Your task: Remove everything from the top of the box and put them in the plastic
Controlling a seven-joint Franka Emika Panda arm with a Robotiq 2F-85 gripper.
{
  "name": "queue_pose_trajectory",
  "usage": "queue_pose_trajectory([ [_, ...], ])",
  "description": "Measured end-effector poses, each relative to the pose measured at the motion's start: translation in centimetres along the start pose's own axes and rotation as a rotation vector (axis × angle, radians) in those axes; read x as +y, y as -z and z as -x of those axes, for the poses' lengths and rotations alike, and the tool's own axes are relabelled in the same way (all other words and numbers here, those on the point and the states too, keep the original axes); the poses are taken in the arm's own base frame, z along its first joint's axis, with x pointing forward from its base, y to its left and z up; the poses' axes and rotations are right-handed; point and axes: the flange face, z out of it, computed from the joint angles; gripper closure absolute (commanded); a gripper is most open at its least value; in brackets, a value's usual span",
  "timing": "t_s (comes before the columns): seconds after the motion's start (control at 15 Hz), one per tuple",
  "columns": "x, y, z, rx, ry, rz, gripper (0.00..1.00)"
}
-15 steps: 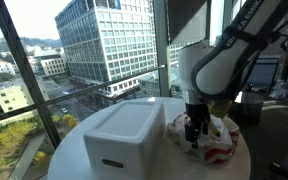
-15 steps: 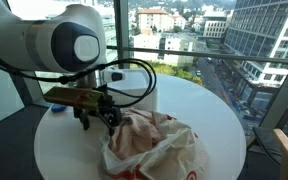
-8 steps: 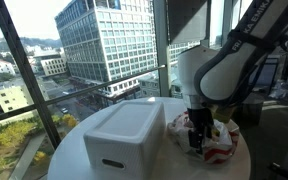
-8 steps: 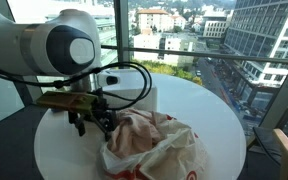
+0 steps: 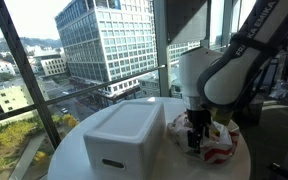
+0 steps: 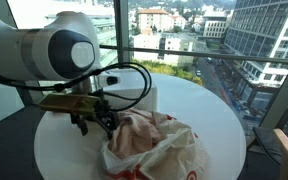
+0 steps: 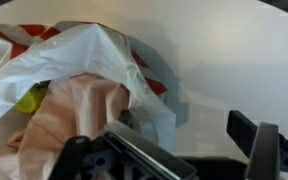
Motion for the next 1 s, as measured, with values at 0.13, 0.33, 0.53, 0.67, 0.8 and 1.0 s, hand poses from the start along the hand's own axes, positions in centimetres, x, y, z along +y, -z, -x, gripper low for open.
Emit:
queue_pose_trajectory([
  [0.13, -0.1, -0.3, -0.1, 0.020, 0.007, -0.003, 0.00],
  [0.33, -0.4, -0.9, -0.3, 0.061, 0.050, 0.008, 0.00],
  [0.53, -0.1, -1.6, -0.4, 0.083, 0.082, 0.021, 0.32],
  [0.67, 0.1, -1.8, -0.4, 0.092, 0.093, 0.026, 0.50],
  [0.8, 0.2, -1.8, -0.5, 0.105, 0.100, 0.027, 0.64],
  [1.0, 0.3, -1.8, -0.5, 0.118, 0.099, 0.025, 0.86],
])
